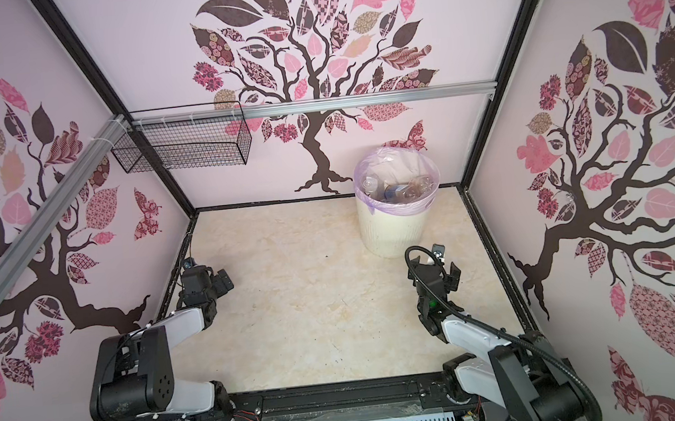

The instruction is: Throw the plastic bottles in the bin

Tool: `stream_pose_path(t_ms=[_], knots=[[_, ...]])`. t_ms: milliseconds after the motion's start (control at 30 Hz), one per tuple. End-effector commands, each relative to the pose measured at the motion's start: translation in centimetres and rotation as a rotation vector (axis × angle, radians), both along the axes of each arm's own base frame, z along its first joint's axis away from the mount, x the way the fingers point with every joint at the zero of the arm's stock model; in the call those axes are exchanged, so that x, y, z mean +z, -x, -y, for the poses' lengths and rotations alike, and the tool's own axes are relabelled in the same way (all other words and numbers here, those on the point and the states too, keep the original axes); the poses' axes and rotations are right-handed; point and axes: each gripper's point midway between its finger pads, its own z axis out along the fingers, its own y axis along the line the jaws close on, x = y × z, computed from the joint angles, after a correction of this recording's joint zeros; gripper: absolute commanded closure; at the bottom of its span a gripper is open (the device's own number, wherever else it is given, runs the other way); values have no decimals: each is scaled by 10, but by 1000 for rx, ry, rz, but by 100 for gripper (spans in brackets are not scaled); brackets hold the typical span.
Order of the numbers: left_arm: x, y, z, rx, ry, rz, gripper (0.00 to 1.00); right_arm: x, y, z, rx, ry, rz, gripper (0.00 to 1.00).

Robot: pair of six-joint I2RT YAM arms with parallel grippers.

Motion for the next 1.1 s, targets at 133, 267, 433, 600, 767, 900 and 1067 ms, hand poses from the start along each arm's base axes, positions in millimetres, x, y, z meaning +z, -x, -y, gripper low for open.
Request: stream_pose_path(t_ms=[133,267,433,600,767,900,1067], knots=[[32,-27,65,-310,-163,283,2,21,-19,1,-9,84,121,0],[25,-26,72,-331,-176,261,2,27,-28,-6,33,114,168,1],[23,-35,62,-316,-125,265,2,27,-21,-11,89,106,280,0],[22,-34,62,-317,-122,247,2,31,-13,-6,70,85,318,0],[22,-33,62,-319,-122,237,2,23,-16,-7,139,40,297,0],[22,-31,63,-319,-124,233,2,14,-33,-6,153,24,275,1],[23,-30,64,-297,-150,237,2,5,-42,-3,141,-1,198,1]])
